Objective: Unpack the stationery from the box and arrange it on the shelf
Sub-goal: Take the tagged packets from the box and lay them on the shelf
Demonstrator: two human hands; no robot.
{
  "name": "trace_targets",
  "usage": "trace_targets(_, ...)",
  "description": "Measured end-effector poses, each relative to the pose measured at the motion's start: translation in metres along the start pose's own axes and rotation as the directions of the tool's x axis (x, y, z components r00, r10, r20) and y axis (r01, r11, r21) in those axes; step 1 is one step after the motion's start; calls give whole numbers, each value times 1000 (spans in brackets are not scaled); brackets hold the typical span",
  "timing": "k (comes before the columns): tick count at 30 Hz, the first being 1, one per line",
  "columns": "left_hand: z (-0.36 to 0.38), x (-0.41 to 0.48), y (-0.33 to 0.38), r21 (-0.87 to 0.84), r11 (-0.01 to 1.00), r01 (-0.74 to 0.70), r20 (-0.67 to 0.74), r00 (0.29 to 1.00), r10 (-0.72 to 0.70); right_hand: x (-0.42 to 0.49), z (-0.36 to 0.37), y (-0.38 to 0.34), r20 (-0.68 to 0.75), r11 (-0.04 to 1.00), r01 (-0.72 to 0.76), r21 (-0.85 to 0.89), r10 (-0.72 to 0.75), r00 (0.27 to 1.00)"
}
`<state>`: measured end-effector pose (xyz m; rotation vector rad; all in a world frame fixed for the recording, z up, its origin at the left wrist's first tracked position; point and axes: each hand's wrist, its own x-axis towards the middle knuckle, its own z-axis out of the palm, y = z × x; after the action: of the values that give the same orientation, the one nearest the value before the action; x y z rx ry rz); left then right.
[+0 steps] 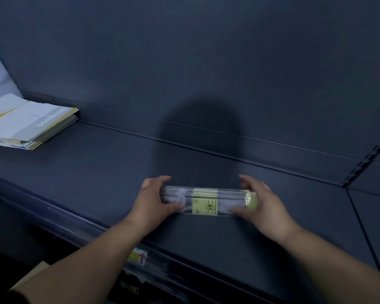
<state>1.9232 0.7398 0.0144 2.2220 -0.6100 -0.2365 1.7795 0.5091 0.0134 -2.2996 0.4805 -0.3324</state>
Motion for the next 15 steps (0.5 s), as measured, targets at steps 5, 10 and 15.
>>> trace_targets(5,-3,10,4,59,993,-98,-79,992,103,1,-1,-2,-68,996,94,-7,-94,993)
trace_targets(10,-9,18,-9,83,995,-54,-2,999,54,11,5,-8,64,994,79,-73,-74,995)
trace_targets(15,-47,41,-28,123,992,-21,-113,993,35,47,35,-47,106,998,52,-41,-48,993)
